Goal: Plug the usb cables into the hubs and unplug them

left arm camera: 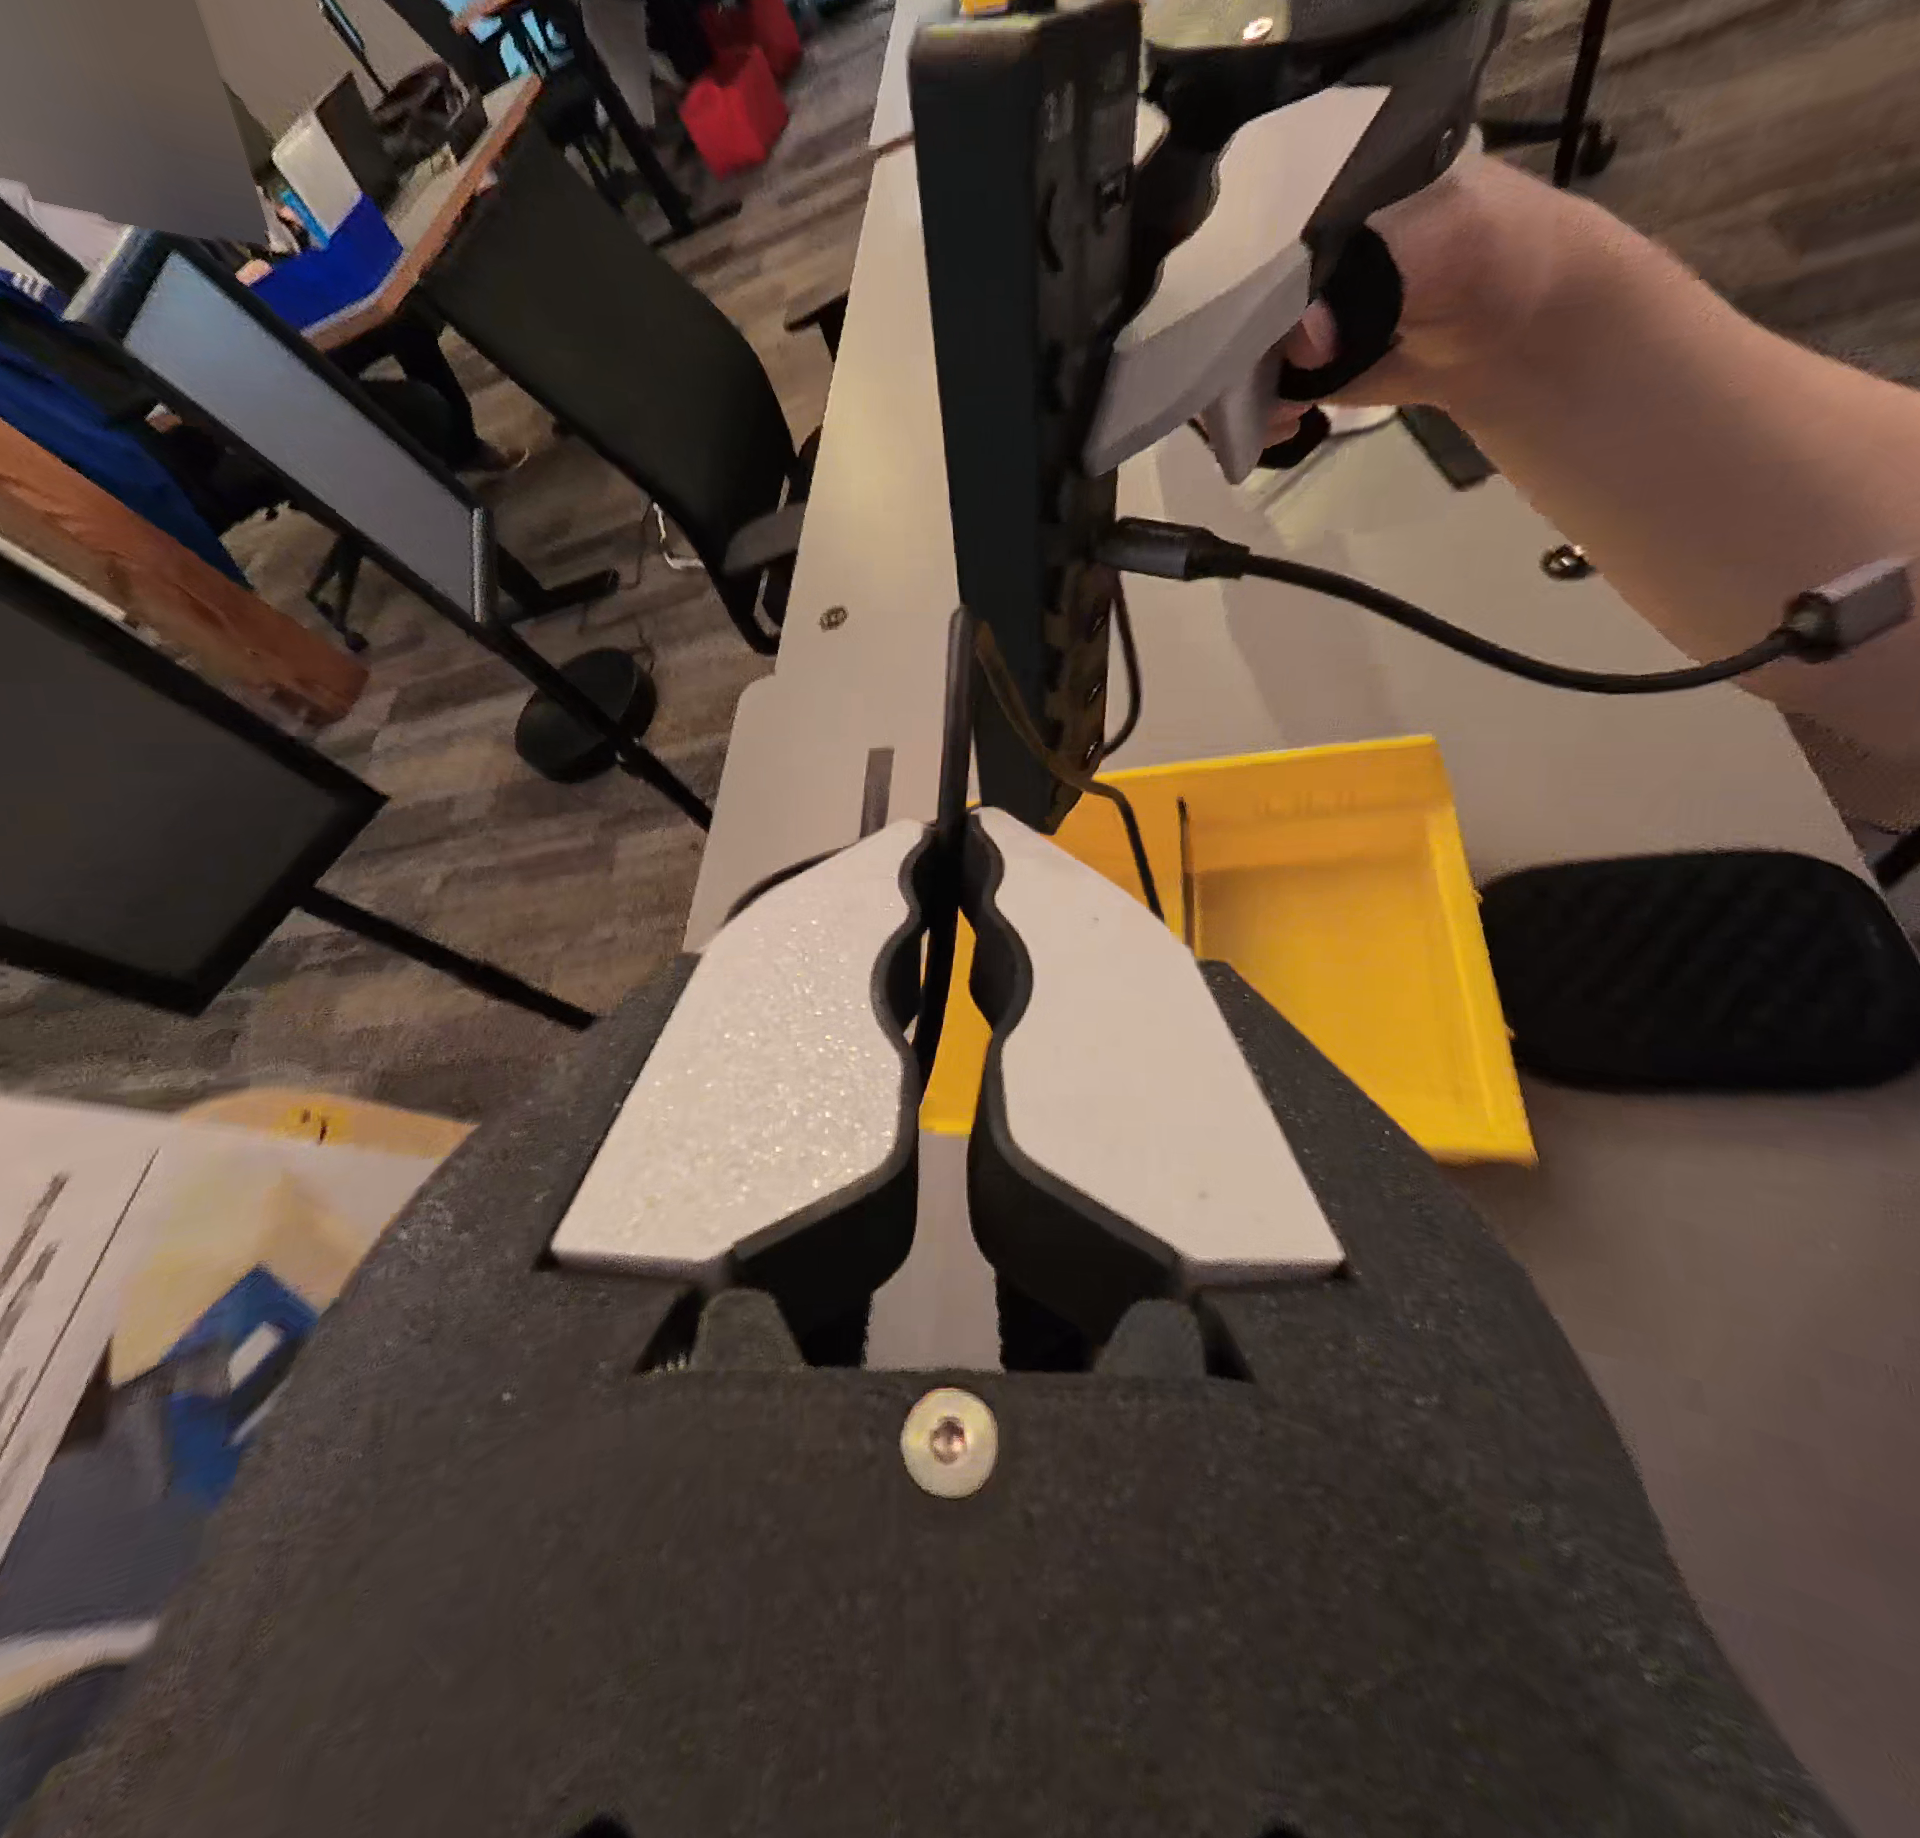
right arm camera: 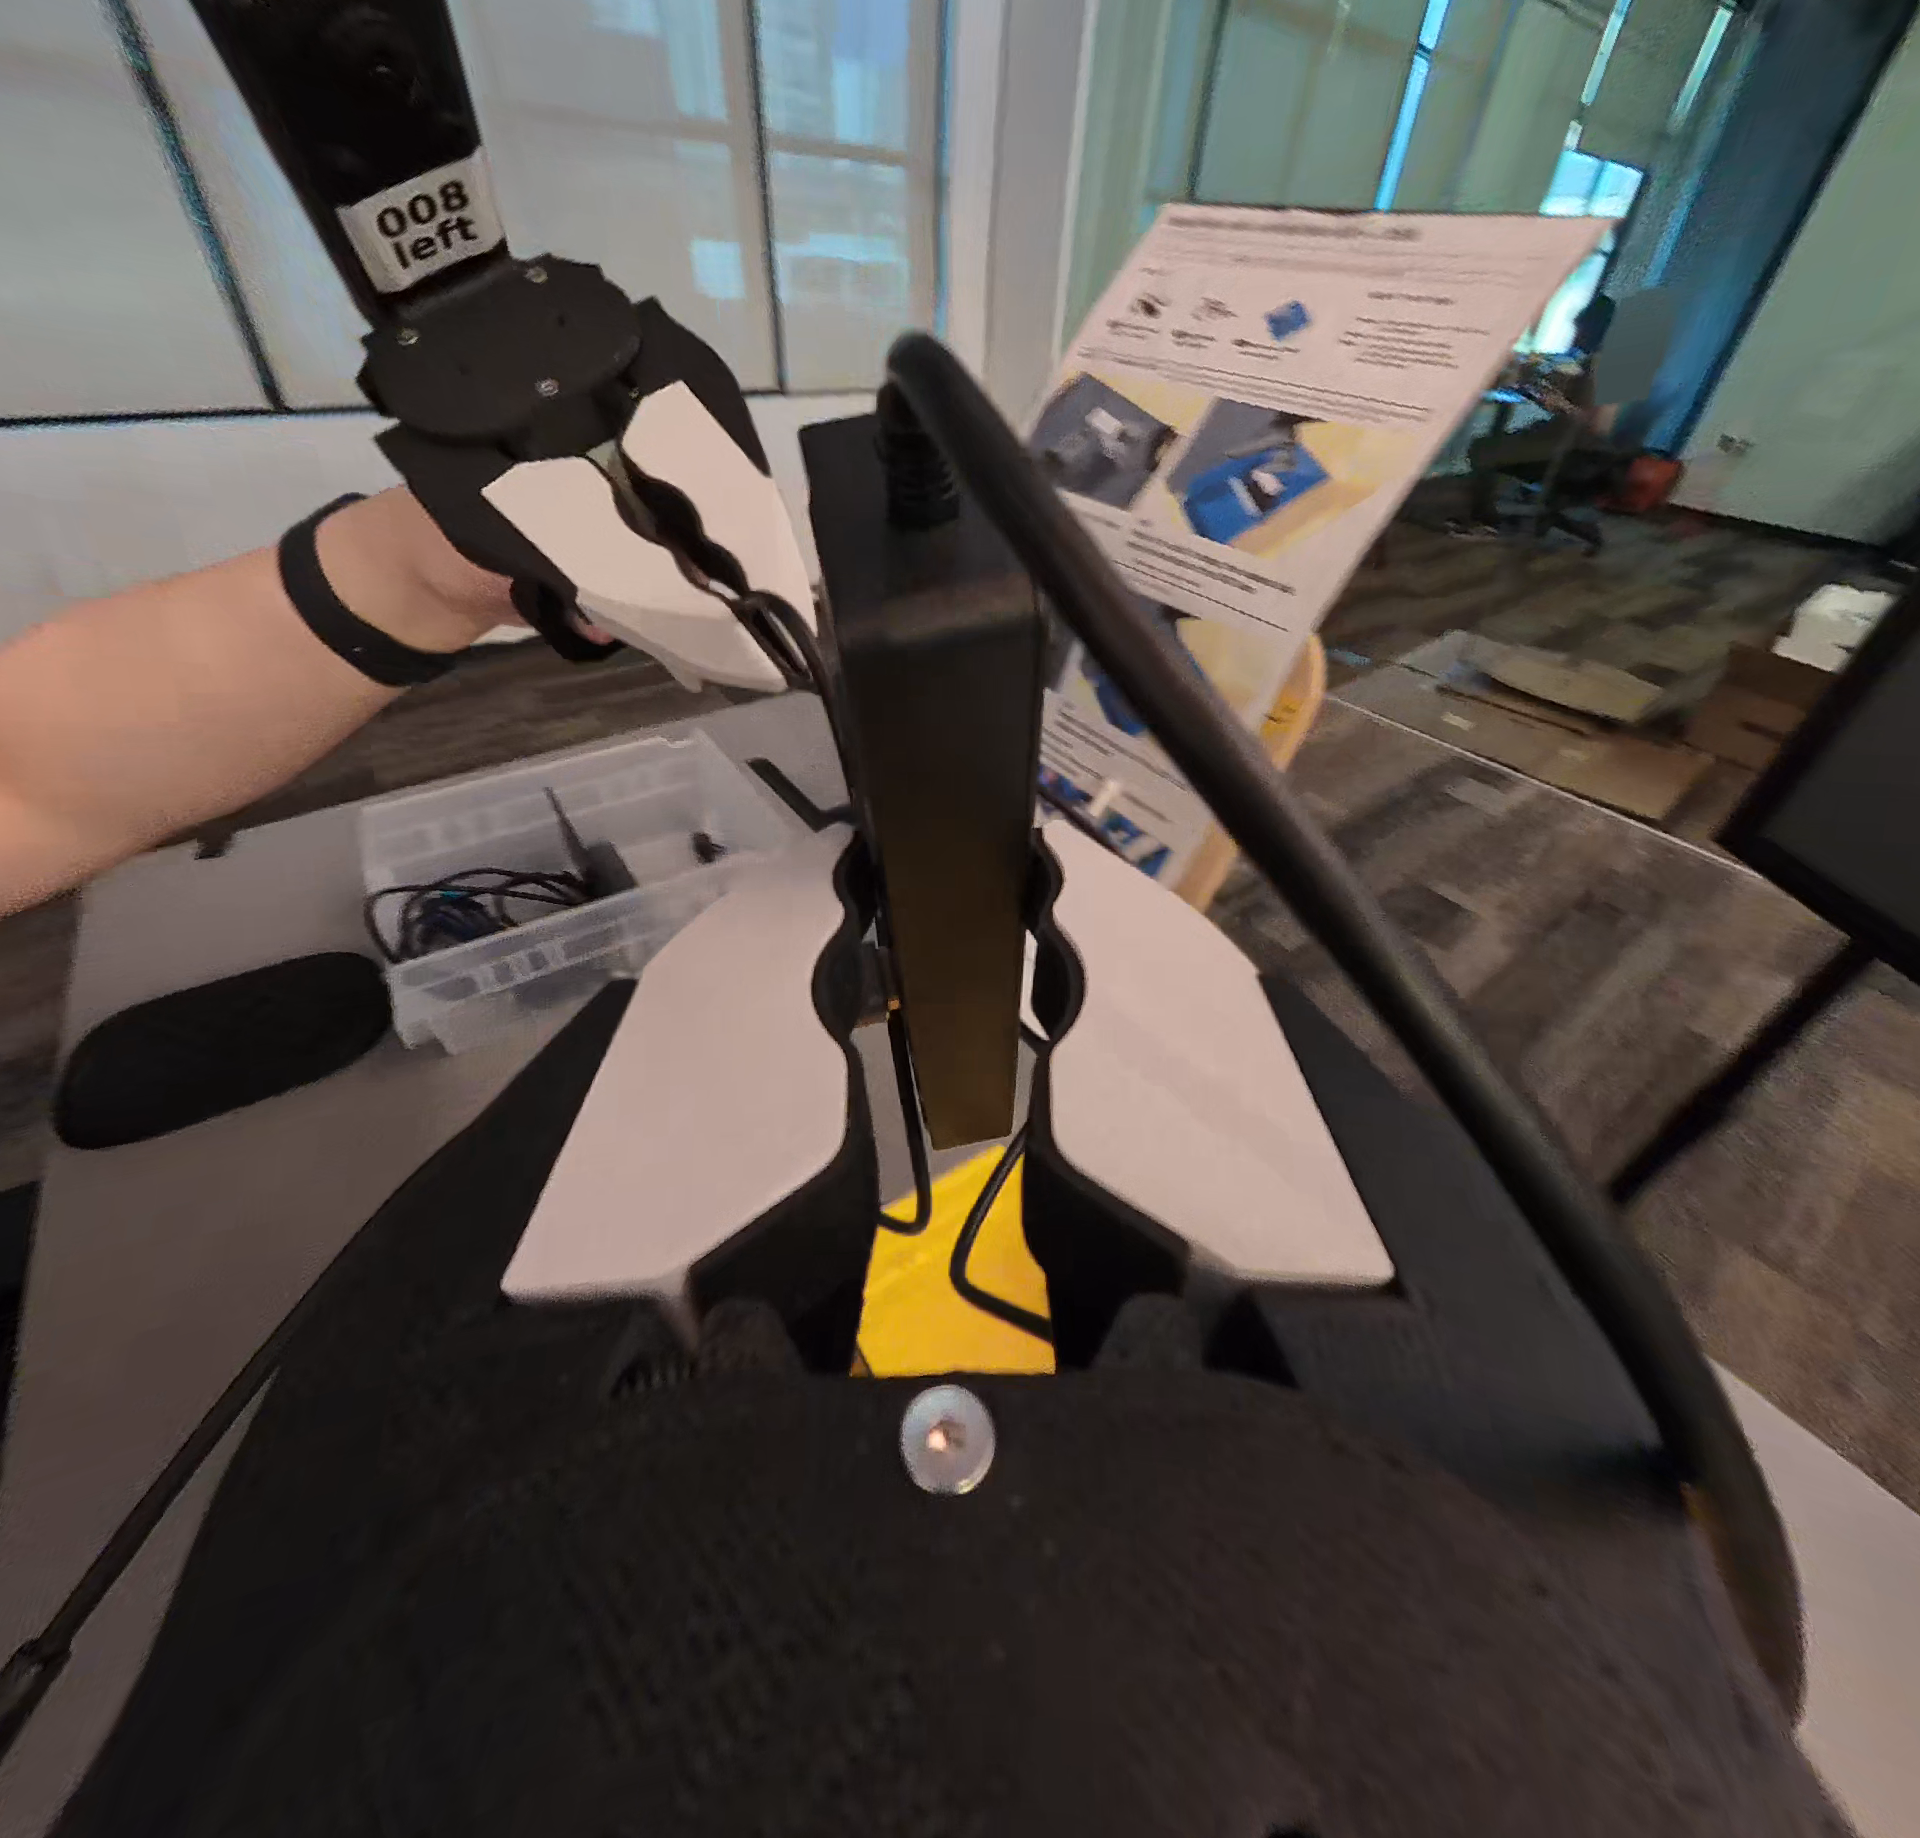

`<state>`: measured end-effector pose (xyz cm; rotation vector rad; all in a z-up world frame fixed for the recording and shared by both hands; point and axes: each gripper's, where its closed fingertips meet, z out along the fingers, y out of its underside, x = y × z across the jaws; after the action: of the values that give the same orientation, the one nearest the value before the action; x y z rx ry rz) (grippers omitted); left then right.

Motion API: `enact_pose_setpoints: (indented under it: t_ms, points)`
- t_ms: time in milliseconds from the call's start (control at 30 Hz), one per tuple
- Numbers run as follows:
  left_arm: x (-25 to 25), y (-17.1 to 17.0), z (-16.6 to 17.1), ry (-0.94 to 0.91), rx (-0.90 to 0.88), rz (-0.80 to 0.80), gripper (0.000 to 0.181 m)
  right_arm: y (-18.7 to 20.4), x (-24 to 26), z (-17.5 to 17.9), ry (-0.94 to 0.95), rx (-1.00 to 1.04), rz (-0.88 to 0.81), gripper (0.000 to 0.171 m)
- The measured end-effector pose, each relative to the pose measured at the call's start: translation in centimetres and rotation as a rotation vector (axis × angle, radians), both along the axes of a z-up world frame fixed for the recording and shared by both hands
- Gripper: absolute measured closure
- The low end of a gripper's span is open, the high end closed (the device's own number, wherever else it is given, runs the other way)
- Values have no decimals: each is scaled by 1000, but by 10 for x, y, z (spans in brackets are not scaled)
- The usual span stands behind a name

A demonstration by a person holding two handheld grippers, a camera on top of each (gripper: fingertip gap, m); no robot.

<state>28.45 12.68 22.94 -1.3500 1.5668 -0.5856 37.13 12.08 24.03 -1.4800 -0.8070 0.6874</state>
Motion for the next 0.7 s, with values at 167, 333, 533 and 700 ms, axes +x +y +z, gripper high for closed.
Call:
enact_pose_setpoints:
  t_ms: [167,333,533,700]
  points:
    - [58,33,-44,13,16,-18,178,29,47,-30,-98,-91,-123,142]
    - [89,66,-90,25,88,3,178,58,68,-77,-200,-152,-150,142]
    - [106,88,-116,-56,105,38,179,88,76,-105,-299,-67,-188,142]
    - [125,89,-79,-144,96,17,179,95,77,-73,-313,154,-202,142]
